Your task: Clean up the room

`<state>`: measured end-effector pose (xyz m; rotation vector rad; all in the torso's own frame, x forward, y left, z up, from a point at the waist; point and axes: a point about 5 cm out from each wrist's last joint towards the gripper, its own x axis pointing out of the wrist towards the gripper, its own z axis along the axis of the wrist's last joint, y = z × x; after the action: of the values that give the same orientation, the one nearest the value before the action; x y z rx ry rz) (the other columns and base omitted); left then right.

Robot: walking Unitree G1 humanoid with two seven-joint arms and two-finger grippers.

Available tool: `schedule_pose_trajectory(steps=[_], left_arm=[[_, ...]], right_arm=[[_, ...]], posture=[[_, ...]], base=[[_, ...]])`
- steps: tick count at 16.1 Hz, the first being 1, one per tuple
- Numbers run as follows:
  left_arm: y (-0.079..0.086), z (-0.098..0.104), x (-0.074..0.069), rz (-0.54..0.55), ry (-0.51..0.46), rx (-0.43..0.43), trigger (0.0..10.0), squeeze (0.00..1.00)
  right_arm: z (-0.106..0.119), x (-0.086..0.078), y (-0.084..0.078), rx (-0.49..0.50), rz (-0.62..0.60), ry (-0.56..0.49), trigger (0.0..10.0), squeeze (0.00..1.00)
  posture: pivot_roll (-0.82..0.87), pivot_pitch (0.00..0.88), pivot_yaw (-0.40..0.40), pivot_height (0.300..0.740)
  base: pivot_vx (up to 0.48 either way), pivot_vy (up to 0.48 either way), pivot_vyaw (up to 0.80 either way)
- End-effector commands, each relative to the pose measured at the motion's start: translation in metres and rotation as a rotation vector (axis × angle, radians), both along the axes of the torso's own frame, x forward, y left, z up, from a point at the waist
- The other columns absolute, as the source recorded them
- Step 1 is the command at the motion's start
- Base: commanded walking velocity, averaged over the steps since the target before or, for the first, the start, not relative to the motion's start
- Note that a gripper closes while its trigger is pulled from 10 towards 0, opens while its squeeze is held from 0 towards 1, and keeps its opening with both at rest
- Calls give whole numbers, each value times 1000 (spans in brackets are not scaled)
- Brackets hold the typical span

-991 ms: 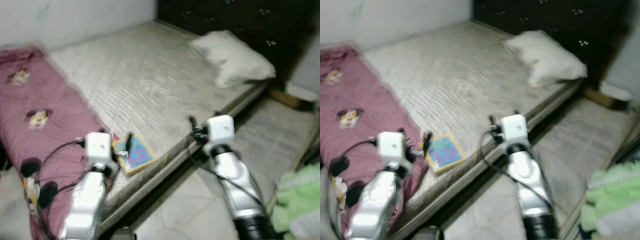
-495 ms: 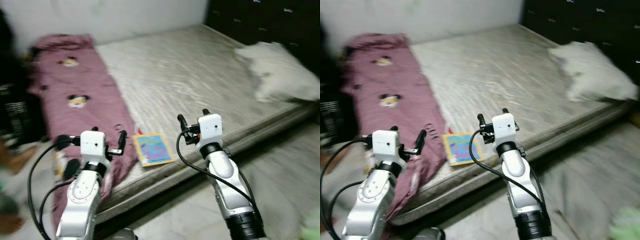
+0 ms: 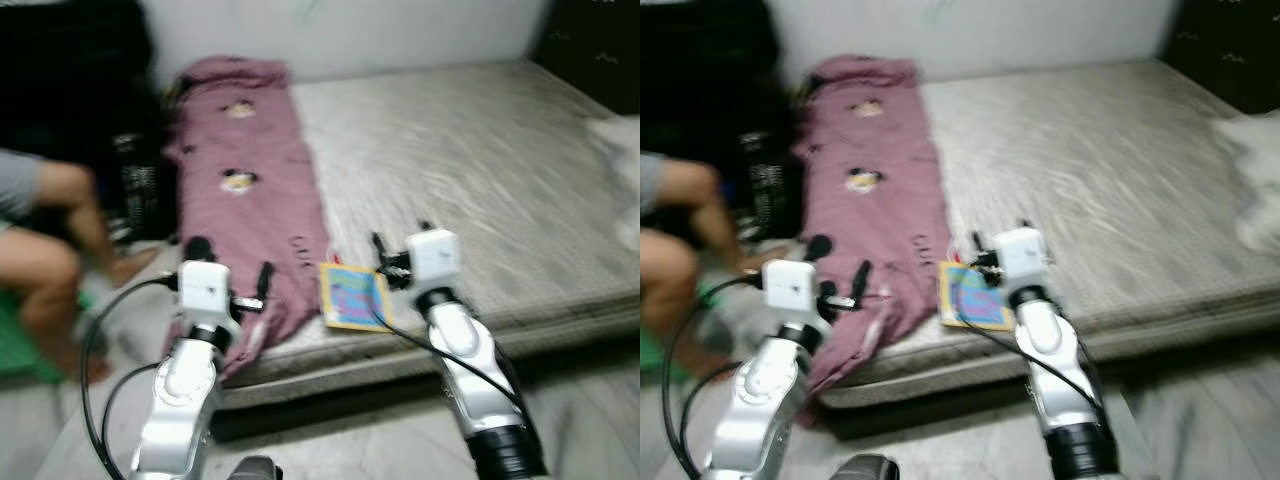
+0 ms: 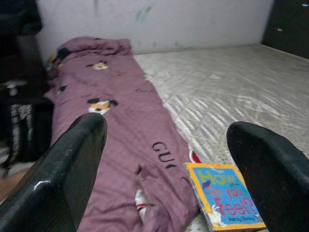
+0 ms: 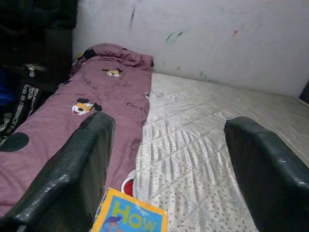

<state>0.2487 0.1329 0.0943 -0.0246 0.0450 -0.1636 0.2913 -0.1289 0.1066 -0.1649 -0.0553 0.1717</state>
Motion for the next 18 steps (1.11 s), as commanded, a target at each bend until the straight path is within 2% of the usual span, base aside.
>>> schedule_pose_trajectory(steps=[1, 6, 18], left_arm=[[8, 1, 1, 21, -6, 19, 10000, 0], [7, 1, 1, 19, -6, 20, 10000, 0], [5, 1, 1, -2, -14, 11, 10000, 0]], right_arm=[[4, 1, 9, 15, 26, -14, 10000, 0], [3, 1, 9, 21, 31, -11, 10000, 0], [3, 3, 9, 28, 21, -8, 10000, 0]], posture=[[72, 0, -30, 740], [73, 0, -33, 740], [73, 0, -32, 740]], base=[[0, 0, 800], [0, 0, 763], [0, 0, 0]])
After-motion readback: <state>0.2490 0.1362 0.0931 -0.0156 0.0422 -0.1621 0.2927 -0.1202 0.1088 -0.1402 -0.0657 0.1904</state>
